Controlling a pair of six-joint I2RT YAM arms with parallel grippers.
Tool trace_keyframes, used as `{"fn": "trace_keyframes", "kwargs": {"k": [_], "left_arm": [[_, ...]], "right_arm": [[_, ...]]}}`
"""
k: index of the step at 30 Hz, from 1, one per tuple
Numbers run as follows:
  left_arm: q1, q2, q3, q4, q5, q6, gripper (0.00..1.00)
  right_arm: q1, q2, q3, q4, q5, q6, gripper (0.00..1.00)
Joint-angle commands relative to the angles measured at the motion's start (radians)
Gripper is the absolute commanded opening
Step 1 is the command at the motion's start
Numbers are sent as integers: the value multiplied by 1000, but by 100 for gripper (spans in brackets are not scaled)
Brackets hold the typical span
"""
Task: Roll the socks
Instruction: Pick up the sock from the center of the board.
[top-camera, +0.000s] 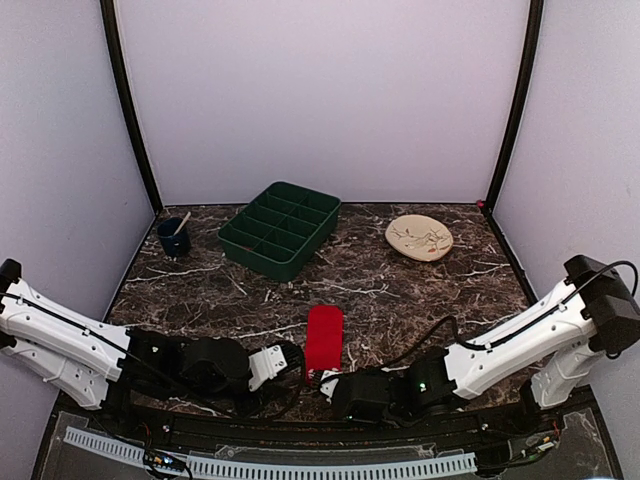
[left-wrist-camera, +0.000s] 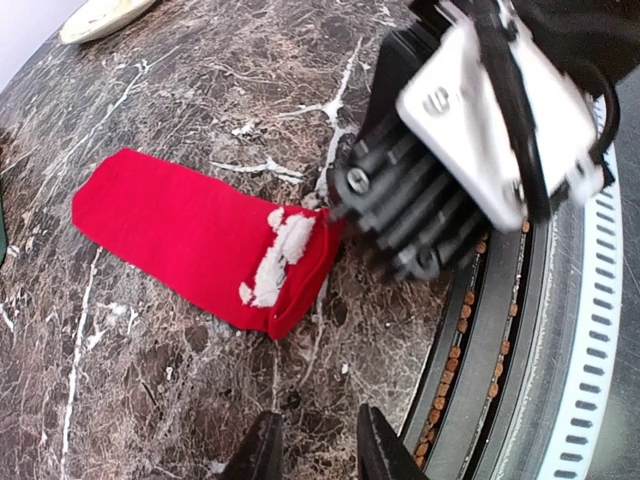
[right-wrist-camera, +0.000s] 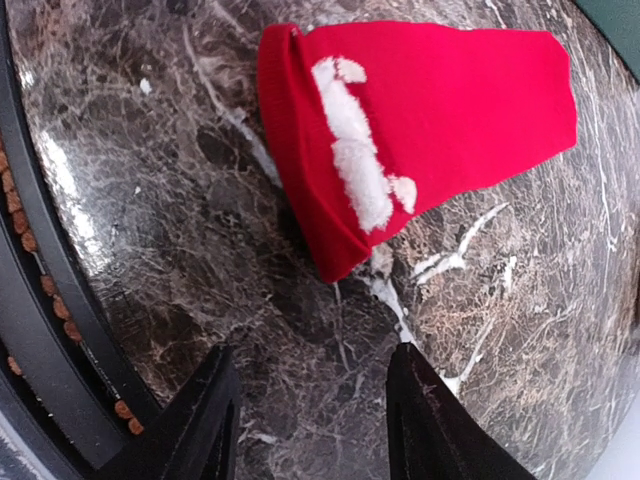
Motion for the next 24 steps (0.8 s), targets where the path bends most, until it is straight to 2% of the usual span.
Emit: {"fn": "trace_keyframes", "kwargs": {"k": [1,10,24], "left_arm": [[-2,-33,-32,35,-24,-31,27],[-3,-97,-87,63,-59,-59,27],[-3,-112,-112,100,-95,-48,27]], "right_arm": [[17,42,37,6,55,-77,48],[18,104,38,61,124,-200,54],[21,147,35,89,152,-353,54]]}}
